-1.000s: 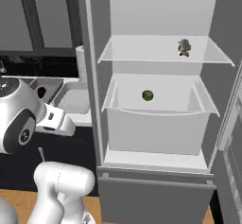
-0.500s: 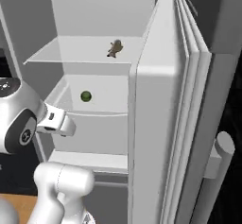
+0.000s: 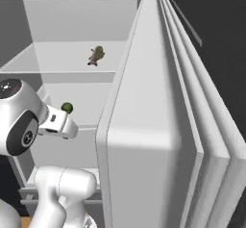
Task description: Place one avocado and one fish in each tupperware on the nearby counter, to pack two identical lunches.
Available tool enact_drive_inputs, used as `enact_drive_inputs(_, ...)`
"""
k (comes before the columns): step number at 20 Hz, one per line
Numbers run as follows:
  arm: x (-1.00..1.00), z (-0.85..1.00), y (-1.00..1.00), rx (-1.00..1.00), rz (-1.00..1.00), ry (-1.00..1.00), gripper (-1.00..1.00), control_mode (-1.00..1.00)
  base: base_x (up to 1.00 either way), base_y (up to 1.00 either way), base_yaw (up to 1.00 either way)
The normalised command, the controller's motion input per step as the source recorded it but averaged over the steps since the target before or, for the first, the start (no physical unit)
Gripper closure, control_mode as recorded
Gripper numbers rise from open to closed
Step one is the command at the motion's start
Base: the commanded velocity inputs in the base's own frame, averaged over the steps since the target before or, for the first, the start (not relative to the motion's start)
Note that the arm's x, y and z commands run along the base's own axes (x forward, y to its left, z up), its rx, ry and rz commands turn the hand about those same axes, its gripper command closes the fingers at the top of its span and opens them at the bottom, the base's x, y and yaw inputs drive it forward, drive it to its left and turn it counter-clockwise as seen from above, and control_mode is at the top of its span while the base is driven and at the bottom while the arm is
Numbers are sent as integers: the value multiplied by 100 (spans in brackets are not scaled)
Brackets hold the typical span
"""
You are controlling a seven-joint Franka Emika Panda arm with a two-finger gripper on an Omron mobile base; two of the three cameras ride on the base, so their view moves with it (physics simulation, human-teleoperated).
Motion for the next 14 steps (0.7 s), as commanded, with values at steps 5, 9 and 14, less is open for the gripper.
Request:
enact_drive_inputs(5, 0, 0, 0, 0, 0, 0, -100, 100, 53, 12, -3)
enact_drive_inputs(9, 0, 0, 0, 0, 0, 0, -100, 100, 33, 5, -2)
enact_drive_inputs(14, 0, 0, 0, 0, 0, 0, -100, 100, 20, 2, 0)
